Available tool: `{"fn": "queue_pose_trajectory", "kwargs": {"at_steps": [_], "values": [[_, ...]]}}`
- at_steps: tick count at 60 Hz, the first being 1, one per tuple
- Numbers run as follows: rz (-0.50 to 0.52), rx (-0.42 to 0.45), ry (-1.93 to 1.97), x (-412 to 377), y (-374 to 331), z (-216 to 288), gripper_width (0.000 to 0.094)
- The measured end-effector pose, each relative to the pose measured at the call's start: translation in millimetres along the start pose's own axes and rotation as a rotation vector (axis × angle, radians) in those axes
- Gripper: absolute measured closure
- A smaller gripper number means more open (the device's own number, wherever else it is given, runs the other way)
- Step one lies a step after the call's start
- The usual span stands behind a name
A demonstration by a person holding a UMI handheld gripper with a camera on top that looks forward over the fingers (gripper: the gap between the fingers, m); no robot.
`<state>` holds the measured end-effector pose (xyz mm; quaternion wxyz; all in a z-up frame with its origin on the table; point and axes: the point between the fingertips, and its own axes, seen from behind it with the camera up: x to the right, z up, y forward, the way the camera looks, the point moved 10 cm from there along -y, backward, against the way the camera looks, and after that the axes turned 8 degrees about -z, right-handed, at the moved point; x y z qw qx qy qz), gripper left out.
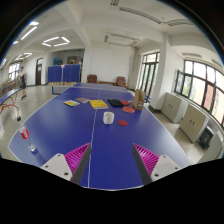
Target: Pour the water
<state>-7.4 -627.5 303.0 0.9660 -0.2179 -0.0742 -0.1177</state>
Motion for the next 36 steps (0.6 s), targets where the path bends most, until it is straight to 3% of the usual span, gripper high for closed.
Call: {"fn": "queue_pose_trajectory", "kwargs": {"at_steps": [10, 21, 29, 36], "values": [[-0.029, -0.014, 0.004, -11, -13, -2, 0.0083], [-0.032, -0.07, -0.011, -54, -34, -60, 0.0083], [0.004, -0.164, -0.009, -131, -57, -114, 0.0084], [0.085, -0.195, -0.017, -219, -79, -141, 0.0081]]}}
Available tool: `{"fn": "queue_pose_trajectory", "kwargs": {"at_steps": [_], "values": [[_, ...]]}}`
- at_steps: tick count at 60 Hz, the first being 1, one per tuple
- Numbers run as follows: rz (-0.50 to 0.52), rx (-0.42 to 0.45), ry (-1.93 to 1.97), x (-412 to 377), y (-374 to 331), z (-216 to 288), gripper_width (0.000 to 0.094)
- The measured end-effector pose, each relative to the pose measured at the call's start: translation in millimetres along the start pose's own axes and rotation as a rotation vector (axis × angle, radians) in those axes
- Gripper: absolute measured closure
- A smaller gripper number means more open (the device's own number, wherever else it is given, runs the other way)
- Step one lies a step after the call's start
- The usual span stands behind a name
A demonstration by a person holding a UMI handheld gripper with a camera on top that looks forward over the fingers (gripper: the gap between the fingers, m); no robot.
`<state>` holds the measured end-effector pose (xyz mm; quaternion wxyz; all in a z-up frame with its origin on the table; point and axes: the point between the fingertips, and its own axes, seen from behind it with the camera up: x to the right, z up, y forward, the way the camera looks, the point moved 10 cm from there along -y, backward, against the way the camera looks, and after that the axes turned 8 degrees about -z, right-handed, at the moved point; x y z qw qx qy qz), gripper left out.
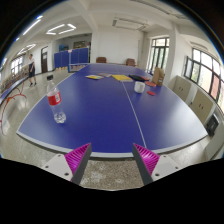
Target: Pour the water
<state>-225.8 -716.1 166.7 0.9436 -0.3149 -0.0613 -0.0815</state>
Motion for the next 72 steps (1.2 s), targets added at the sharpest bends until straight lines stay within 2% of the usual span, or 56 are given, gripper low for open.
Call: {"fn": "queue_pose_trajectory", "kwargs": {"at_steps": [7, 12, 17, 30, 33, 40, 47, 55, 65, 72], "values": [[0.101, 0.036, -0.01, -99, 0, -3, 0.008], [0.154, 0.092, -0.006, -161, 15, 21, 0.0078], [0.17, 0.158, 0.014, -212, 33, 50, 0.0078], [0.151, 0.28, 0.058, -265, 120, 108, 0.0091], [0.147, 0.289, 0.064, -273, 134, 113, 0.014], [0.141, 0.323, 0.058, -285, 159, 116, 0.0381], [0.152, 0.379, 0.045, -289, 164, 117, 0.0463], [0.2, 0.374, 0.063, -290, 162, 116, 0.0594], [0.245, 0.374, 0.084, -281, 150, 127, 0.0595], [0.333, 0.397, 0.147, -264, 127, 163, 0.0594]]}}
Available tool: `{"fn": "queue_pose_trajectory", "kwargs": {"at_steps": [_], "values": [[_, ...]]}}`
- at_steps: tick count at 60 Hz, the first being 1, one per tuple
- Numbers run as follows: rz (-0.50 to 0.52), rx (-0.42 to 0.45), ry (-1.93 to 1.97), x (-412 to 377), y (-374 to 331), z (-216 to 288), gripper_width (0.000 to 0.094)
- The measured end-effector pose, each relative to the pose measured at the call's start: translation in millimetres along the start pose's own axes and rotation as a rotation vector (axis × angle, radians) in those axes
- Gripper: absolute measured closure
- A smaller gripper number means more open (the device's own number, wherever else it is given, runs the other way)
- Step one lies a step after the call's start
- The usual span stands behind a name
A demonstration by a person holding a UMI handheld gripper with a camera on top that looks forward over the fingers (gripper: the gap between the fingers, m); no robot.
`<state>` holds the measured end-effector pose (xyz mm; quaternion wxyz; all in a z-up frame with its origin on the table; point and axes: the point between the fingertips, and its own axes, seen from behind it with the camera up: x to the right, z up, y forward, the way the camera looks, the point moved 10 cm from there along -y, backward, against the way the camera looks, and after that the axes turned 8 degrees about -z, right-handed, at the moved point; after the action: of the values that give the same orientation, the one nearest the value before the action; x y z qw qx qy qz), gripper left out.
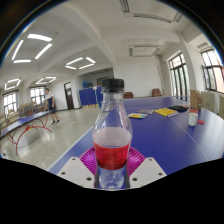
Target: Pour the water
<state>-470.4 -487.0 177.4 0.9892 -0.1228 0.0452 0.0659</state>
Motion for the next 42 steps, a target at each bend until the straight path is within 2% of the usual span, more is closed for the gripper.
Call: {"fn": "queue_pose_trajectory", "kwargs": {"at_steps": [9, 19, 25, 35, 38, 42], "values": [[0.138, 0.085, 0.232, 20, 15, 100, 0.0593], [0.379, 0.164, 0.554, 94, 46, 208, 0.0592], [0.547, 0.166, 0.84, 154, 88, 259, 0.0593], [0.786, 0.134, 1.369, 279, 171, 297, 0.0594], [0.826, 0.14, 1.516, 319, 196, 295, 0.0594], [0.829, 0.136, 1.683, 361, 222, 286, 0.0593]]}}
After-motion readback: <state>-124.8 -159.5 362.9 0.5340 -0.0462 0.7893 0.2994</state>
